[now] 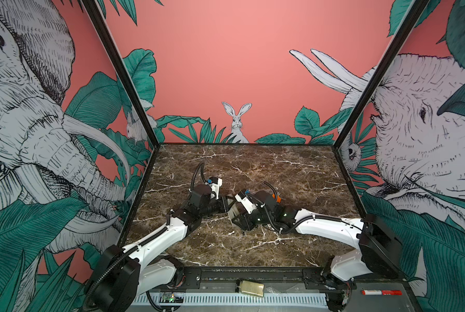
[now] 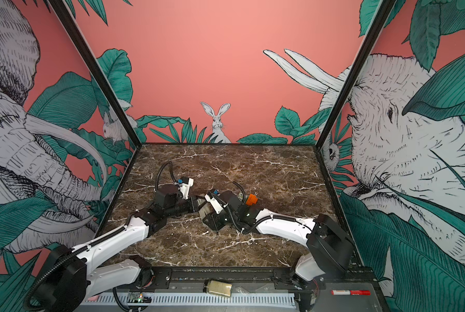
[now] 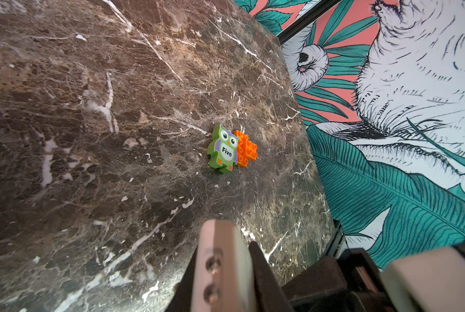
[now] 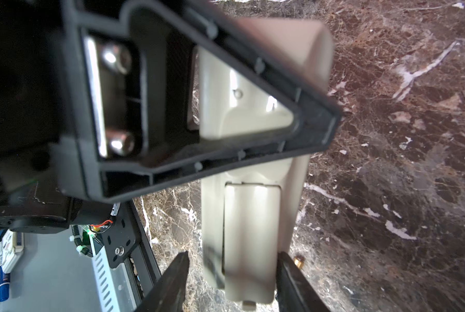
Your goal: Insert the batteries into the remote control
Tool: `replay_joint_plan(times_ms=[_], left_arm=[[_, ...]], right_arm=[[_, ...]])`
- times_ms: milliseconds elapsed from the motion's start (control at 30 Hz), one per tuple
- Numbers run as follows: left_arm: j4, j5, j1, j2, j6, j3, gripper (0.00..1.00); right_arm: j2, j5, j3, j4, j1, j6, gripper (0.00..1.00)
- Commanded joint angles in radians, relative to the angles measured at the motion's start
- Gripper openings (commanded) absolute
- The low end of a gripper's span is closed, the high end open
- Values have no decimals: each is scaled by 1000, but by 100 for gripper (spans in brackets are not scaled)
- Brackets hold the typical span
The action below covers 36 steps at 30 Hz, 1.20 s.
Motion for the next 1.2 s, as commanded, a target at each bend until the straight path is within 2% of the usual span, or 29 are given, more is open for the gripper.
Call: replay_joint_plan(times_ms=[0,533,1167], left_arm=[[33,14,-5,-6,-9,12,0],[37,14,-5,-2,-10,12,0],[48,17,-6,5,-15,13,0]], right_arm=[[10,-10,21,34,-6,-1,48],[12,0,22,32,-4,-5,37],[2,-16,7,64,-4,-16,31]])
